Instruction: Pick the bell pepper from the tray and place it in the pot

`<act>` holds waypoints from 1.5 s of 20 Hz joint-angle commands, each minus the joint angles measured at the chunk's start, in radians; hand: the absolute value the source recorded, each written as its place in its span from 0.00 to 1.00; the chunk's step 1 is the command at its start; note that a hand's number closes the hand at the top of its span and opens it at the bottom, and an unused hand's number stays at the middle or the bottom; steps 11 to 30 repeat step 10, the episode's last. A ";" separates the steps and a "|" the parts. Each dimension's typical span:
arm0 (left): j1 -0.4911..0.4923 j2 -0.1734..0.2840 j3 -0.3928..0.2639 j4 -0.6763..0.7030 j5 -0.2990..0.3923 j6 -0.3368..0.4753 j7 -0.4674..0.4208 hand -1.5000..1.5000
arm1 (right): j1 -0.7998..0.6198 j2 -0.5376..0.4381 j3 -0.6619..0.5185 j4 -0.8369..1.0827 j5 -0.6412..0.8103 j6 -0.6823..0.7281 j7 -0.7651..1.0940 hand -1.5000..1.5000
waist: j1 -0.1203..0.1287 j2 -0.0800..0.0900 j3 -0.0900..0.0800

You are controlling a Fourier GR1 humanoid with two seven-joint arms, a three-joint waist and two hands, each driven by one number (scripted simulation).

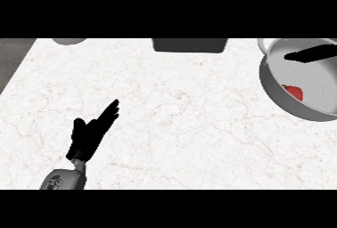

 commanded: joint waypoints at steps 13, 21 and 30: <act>0.015 -0.009 -0.001 -0.013 -0.015 0.014 0.003 0.50 | 0.092 -0.193 -0.307 0.018 -0.259 -0.010 -0.209 0.00 | -0.009 -0.005 -0.002; 0.015 -0.009 -0.001 -0.013 -0.015 0.014 0.003 0.50 | 0.092 -0.193 -0.307 0.018 -0.259 -0.010 -0.209 0.00 | -0.009 -0.005 -0.002; 0.015 -0.009 -0.001 -0.013 -0.015 0.014 0.003 0.50 | 0.092 -0.193 -0.307 0.018 -0.259 -0.010 -0.209 0.00 | -0.009 -0.005 -0.002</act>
